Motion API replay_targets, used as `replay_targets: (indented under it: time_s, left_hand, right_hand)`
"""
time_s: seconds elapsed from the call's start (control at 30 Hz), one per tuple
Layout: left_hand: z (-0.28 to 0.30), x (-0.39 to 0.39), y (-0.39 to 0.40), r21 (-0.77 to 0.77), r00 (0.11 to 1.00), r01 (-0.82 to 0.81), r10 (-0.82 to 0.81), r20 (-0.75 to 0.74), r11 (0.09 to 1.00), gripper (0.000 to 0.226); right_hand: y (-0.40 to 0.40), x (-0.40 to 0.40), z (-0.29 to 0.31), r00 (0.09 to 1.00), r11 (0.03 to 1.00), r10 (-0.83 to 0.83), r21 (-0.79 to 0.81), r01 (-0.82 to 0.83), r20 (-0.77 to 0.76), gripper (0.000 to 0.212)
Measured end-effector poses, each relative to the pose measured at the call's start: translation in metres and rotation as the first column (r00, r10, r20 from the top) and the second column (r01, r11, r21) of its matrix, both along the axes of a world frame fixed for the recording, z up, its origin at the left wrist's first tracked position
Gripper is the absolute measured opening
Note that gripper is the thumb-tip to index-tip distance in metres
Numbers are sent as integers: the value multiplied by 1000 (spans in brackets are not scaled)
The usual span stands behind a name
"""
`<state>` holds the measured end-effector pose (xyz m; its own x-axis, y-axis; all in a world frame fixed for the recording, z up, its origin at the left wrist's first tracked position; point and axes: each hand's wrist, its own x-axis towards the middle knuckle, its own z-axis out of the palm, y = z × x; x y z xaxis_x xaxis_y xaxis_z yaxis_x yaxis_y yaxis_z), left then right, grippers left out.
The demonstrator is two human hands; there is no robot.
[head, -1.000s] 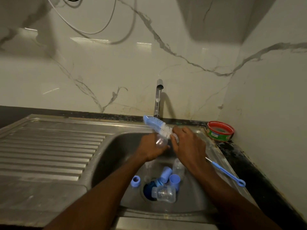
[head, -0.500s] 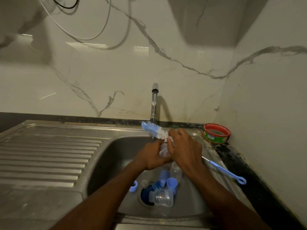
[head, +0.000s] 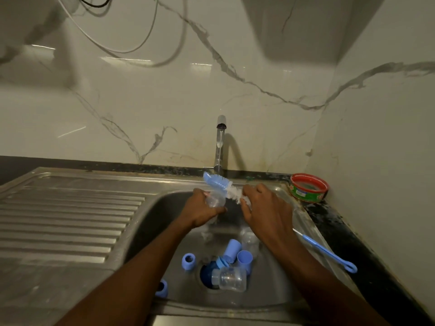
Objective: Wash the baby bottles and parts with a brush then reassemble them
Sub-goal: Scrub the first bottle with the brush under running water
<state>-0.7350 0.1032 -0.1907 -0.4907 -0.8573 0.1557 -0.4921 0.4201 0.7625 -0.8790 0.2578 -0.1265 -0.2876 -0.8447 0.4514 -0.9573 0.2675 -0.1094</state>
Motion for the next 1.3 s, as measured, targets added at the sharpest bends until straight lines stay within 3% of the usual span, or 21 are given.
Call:
replay_targets:
  time_s: [0.1, 0.23, 0.33, 0.4, 0.5, 0.57, 0.7, 0.83, 0.9, 1.03, 1.13, 1.2, 1.3]
  left_hand:
    - [3, -5, 9, 89, 1000, -9, 8, 6, 996, 79]
    - [13, -27, 38, -52, 995, 91, -89, 40, 994, 52]
    - [14, -21, 38, -41, 980, 198, -199, -16, 979, 35]
    - [12, -12, 25, -66, 990, 139, -139, 1, 988, 36]
    - [7, -5, 14, -142, 998, 27, -18, 63, 990, 63]
    - [6, -9, 19, -136, 996, 85, -84, 10, 987, 73]
    - [5, -24, 30, -136, 982, 182, -187, -25, 974, 68]
    - [7, -13, 16, -70, 988, 15, -26, -154, 997, 59]
    - [9, -8, 13, -2, 965, 20, -20, -261, 1000, 48]
    - [10, -16, 24, -84, 918, 269, -281, -280, 960, 49]
    - [4, -25, 28, -198, 895, 347, -387, -223, 917, 59]
    - [7, -25, 24, -257, 893, 276, -346, -287, 926, 48]
    - [8, -18, 13, -269, 918, -57, -55, -393, 961, 41]
  right_hand:
    - [3, -1, -2, 1000, 1000, -13, 4, 13, -11, 30]
    - [-16, 7, 0, 999, 1000, -8, -1, 8, 35, 27]
    - [-13, 7, 4, 1000, 1000, -21, 8, 21, 18, 30]
    - [-3, 0, 2, 999, 999, -37, 27, 37, 12, 34]
    - [6, -4, -1, 999, 999, -39, -9, 38, -7, 29]
    - [0, 5, 0, 999, 999, -22, 24, 21, 34, 33]
    - [-17, 20, 7, 1000, 998, -12, 60, 12, -11, 36]
    - [-1, 2, 11, 989, 993, -112, -28, 115, 100, 37]
    - [7, -12, 8, 974, 981, -155, -91, 172, 162, 34]
    - [-10, -17, 3, 876, 990, -63, -84, 116, 477, 31]
    - [-20, -13, 8, 837, 987, -16, -125, 101, 547, 30]
    - [-15, -13, 9, 872, 988, -40, -112, 108, 489, 32]
    - [-1, -13, 7, 922, 988, -62, -107, 110, 382, 33]
